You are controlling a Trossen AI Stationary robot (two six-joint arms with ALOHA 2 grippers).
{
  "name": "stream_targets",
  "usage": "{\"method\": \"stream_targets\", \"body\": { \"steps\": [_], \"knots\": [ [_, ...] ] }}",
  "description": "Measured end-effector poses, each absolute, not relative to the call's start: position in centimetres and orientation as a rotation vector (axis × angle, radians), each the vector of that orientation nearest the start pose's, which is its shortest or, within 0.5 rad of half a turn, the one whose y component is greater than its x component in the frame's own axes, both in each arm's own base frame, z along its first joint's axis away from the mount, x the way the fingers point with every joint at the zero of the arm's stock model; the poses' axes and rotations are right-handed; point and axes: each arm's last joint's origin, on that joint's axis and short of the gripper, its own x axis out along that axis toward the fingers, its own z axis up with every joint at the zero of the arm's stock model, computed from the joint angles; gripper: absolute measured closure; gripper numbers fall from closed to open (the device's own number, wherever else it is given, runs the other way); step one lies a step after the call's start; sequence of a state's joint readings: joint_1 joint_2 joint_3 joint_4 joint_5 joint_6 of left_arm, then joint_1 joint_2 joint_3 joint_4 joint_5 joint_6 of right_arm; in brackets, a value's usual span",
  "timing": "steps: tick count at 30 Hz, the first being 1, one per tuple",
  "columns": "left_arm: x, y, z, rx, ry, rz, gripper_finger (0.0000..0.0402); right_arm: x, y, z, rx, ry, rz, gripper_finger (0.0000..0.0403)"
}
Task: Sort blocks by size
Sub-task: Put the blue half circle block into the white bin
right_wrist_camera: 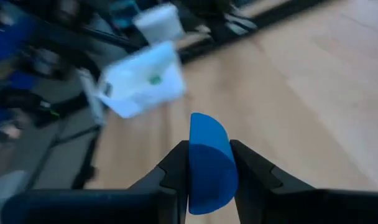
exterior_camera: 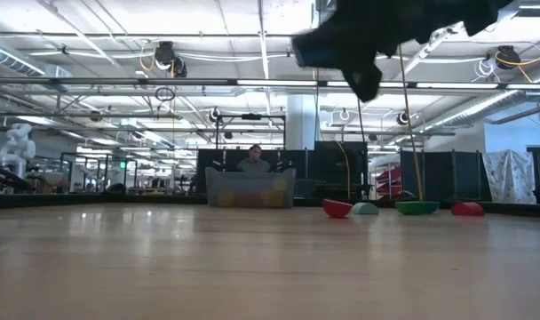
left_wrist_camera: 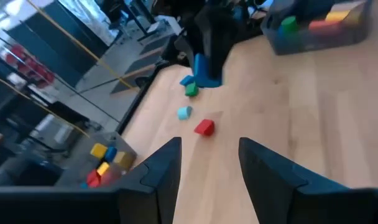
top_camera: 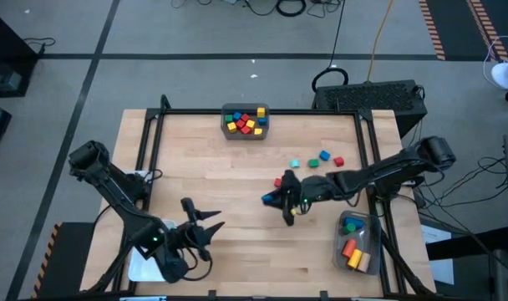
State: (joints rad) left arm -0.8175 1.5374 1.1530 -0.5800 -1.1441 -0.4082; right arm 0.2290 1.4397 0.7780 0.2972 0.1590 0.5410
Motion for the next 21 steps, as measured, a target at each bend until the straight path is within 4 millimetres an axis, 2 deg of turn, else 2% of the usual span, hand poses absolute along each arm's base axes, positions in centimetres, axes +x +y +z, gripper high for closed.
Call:
{"method": "stream_targets", "body": {
  "steps": [10,21],
  "knots": [
    [26.2,-19.8,24.5,0.44,0.494,0.445,0.0238,32.6,9.4,20.3,0.477,0.176,0.101,0.0325],
    [29.3,-19.6,23.1,0.519,0.552,0.285,0.0238,33.7,9.7,18.8,0.548,0.109,0.16,0.0325]
  ]
}}
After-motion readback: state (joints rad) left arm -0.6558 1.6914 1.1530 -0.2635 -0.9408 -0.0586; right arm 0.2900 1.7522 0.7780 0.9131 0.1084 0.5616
